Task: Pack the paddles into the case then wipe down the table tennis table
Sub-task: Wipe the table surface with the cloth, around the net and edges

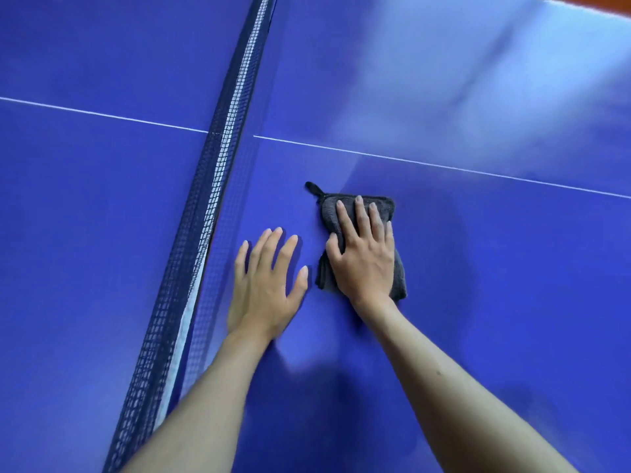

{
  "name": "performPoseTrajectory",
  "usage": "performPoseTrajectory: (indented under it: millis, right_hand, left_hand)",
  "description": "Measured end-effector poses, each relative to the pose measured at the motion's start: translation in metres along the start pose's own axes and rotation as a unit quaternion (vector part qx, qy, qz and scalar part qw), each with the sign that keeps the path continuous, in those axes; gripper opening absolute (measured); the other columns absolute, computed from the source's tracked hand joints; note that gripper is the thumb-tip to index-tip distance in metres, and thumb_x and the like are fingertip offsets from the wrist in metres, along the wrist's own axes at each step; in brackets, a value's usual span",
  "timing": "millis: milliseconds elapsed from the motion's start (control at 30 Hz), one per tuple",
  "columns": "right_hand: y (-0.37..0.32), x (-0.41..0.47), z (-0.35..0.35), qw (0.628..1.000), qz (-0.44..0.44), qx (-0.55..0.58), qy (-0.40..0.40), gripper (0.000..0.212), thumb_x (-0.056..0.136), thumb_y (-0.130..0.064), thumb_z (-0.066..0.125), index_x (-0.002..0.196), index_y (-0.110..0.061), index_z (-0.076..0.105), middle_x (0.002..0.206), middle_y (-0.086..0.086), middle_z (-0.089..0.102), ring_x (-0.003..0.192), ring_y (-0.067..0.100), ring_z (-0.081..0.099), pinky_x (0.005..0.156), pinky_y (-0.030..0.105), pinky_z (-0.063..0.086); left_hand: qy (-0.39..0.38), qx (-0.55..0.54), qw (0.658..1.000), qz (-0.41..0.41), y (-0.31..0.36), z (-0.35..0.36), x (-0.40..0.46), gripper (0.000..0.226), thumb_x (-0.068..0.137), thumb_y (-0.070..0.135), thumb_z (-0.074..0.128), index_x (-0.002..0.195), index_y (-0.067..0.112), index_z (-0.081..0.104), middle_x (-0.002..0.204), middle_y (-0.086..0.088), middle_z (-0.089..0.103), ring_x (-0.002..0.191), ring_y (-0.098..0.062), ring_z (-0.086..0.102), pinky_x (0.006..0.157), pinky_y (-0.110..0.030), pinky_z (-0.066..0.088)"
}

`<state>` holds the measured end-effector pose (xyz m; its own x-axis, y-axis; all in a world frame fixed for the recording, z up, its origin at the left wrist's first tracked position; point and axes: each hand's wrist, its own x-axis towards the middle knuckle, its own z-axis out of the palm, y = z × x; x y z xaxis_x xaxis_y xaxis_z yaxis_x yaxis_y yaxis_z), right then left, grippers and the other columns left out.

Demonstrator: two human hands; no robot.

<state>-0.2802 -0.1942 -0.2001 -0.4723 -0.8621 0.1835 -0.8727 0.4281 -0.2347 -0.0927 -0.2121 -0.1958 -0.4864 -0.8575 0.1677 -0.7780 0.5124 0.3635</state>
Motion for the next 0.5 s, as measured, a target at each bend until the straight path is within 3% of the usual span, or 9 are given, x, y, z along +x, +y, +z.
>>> performPoseTrajectory:
  millis: [167,267,400,500]
  right_hand:
    - [-0.034,-0.098,-0.011,1.0,-0.019,-0.017,-0.007,0.061,0.098,-0.043,0.045,0.158,-0.035,0.044,0.168,0.001,0.037,0.157,0.024,0.029,0.127,0.052,0.023]
    - [-0.053,-0.147,-0.018,1.0,-0.015,-0.023,-0.01,0.062,0.097,-0.041,0.048,0.158,-0.033,0.044,0.167,0.001,0.038,0.157,0.024,0.031,0.125,0.054,0.026]
    - [-0.076,-0.206,-0.026,0.999,-0.015,-0.028,-0.019,0.064,0.095,-0.037,0.051,0.158,-0.033,0.045,0.167,0.003,0.038,0.155,0.026,0.034,0.121,0.057,0.032]
    - [-0.086,-0.227,-0.03,0.999,-0.009,-0.034,-0.028,0.065,0.093,-0.039,0.053,0.158,-0.034,0.045,0.168,0.002,0.037,0.156,0.025,0.033,0.12,0.059,0.034]
  left_hand:
    - [-0.024,-0.13,0.991,0.007,0.01,-0.028,-0.003,0.053,0.103,0.04,0.038,0.149,0.014,0.047,0.156,-0.009,0.044,0.145,-0.028,0.038,0.119,-0.047,0.034]
    - [0.005,-0.093,0.993,0.069,0.008,-0.058,-0.004,0.044,0.1,0.025,0.044,0.14,0.01,0.055,0.147,-0.012,0.053,0.14,-0.03,0.045,0.114,-0.047,0.038]
    - [0.012,0.015,0.999,0.037,-0.028,-0.094,0.002,0.044,0.095,0.011,0.057,0.139,0.011,0.057,0.15,-0.012,0.051,0.146,-0.032,0.04,0.124,-0.048,0.027]
    - [-0.049,0.062,0.997,-0.02,-0.065,-0.103,-0.001,0.057,0.101,0.016,0.051,0.157,0.015,0.038,0.165,-0.006,0.034,0.156,-0.026,0.022,0.129,-0.046,0.012]
